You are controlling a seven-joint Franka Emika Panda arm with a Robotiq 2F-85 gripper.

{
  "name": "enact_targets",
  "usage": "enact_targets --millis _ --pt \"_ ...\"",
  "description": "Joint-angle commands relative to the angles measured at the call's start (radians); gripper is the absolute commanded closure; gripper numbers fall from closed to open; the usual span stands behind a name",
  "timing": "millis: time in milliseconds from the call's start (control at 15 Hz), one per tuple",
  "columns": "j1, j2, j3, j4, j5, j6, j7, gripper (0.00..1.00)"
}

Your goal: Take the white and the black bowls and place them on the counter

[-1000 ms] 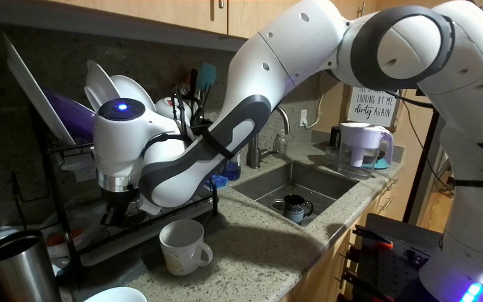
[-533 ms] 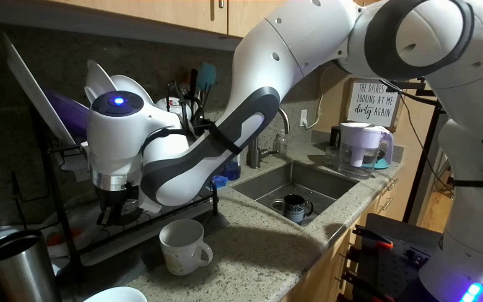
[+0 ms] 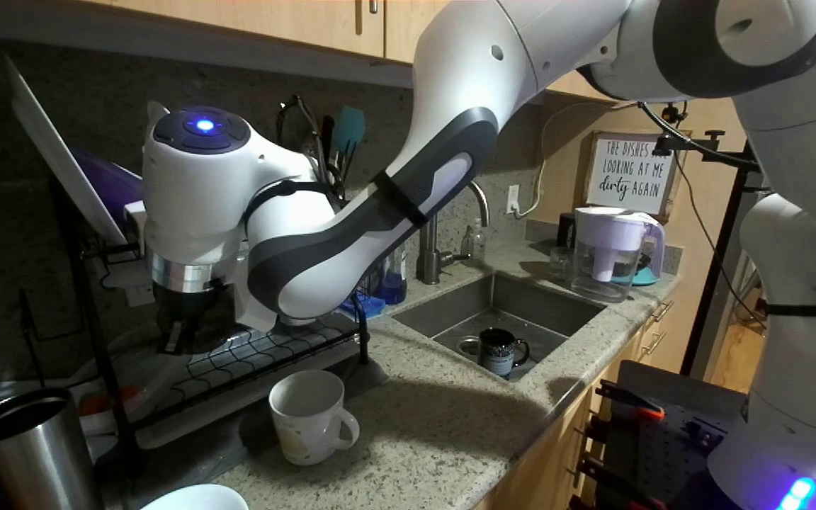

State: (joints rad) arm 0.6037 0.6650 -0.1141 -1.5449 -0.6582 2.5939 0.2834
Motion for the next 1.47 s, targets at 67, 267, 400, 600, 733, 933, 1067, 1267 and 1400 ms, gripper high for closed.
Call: enact_targets --millis 67,267,400,600,733,933,1067,1267,1400 --pt "-0.015 -0.079 0.051 -0.100 -0.019 -0.017 -0.020 0.94" --pt "-0.038 -0.099 0.106 -0.143 0.004 -0.017 -0.069 0.95" --pt "-0.051 -0.120 0.139 -0.180 0.009 -0.020 -0.093 0.94" --pt "-0.068 -0.158 0.183 -0.241 0.017 -0.020 -0.123 0.94" --pt "-0.084 -0.182 0.216 -0.280 0.032 -0.018 -0.156 0.95" --pt "-0.126 -0.208 0.286 -0.336 0.086 -0.001 -0.252 0.95" --pt "-0.152 -0.222 0.331 -0.365 0.139 0.007 -0.338 0.95" --pt "-0.181 -0.245 0.389 -0.405 0.214 0.007 -0.461 0.95" --pt "-0.197 -0.254 0.424 -0.420 0.255 -0.002 -0.536 0.95"
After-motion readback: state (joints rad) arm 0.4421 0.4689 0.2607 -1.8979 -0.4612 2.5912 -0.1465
